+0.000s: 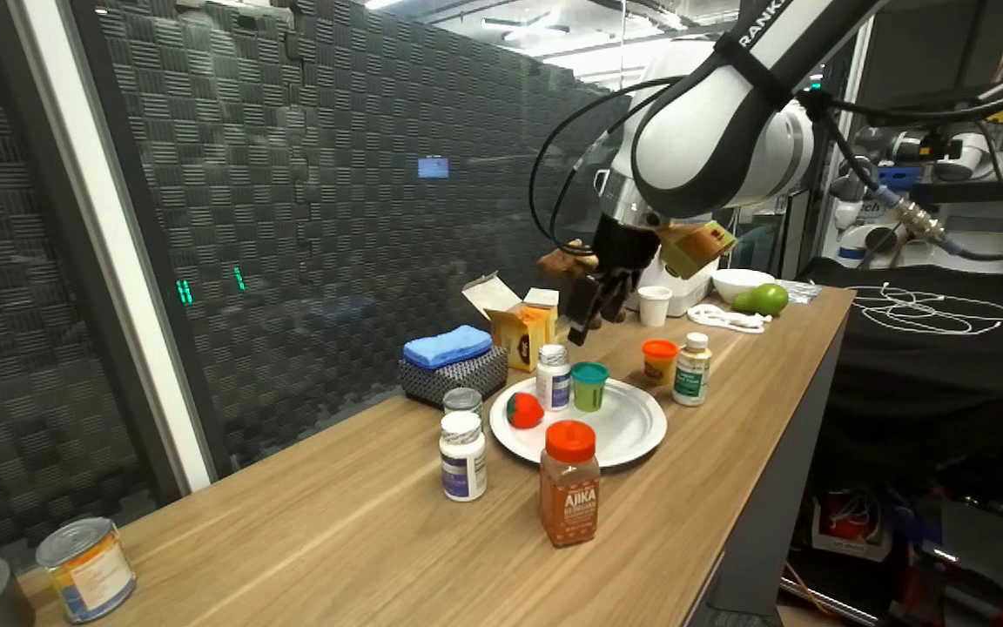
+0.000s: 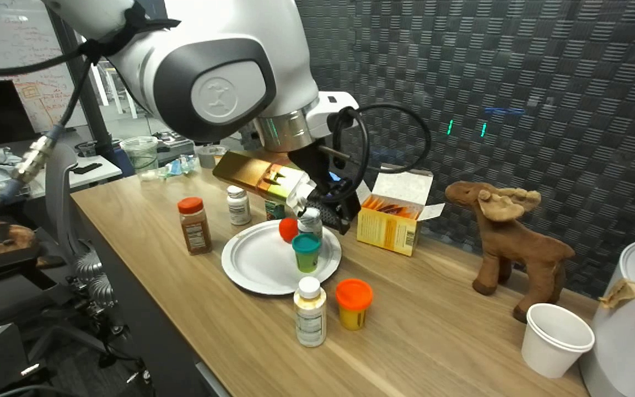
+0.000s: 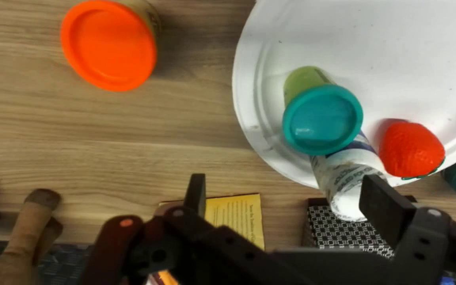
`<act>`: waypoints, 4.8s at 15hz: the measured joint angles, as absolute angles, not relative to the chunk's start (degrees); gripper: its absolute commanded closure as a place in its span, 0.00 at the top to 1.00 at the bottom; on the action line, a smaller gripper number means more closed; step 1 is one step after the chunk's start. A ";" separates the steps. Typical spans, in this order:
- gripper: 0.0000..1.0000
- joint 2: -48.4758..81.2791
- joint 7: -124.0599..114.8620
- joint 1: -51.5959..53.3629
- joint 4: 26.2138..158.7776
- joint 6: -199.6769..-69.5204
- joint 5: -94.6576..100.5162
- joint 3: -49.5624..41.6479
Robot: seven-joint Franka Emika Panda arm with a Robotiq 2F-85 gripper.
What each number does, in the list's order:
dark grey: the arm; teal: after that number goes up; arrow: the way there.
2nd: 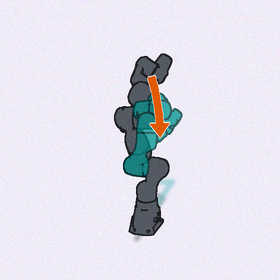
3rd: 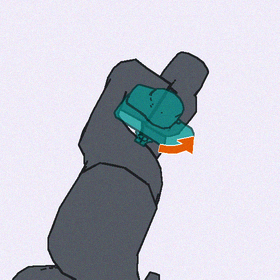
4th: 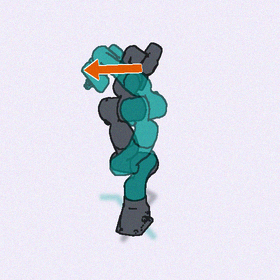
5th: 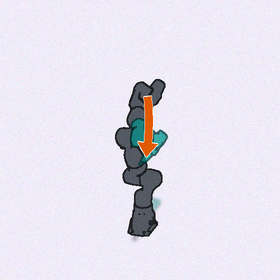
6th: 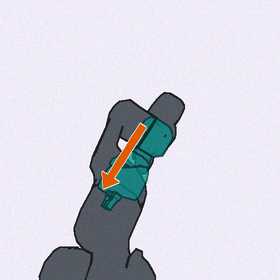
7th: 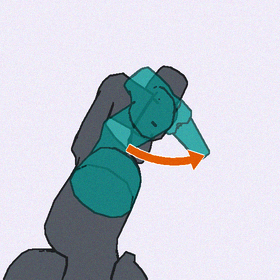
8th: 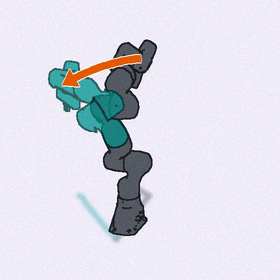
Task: Put the plush toy and all the containers on the white plate
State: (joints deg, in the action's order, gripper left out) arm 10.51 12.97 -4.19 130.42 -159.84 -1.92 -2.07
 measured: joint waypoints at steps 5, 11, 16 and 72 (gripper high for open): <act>1.00 8.64 13.01 -5.91 131.10 -158.56 1.16 -4.84; 1.00 11.27 14.47 -7.42 128.86 -149.94 1.57 -5.26; 1.00 14.59 14.44 -7.56 124.78 -148.39 3.01 -6.04; 0.29 9.76 -6.77 0.76 131.84 -146.74 12.46 -4.02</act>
State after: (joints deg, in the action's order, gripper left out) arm 9.76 -6.77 0.76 131.84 -146.74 12.46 -4.02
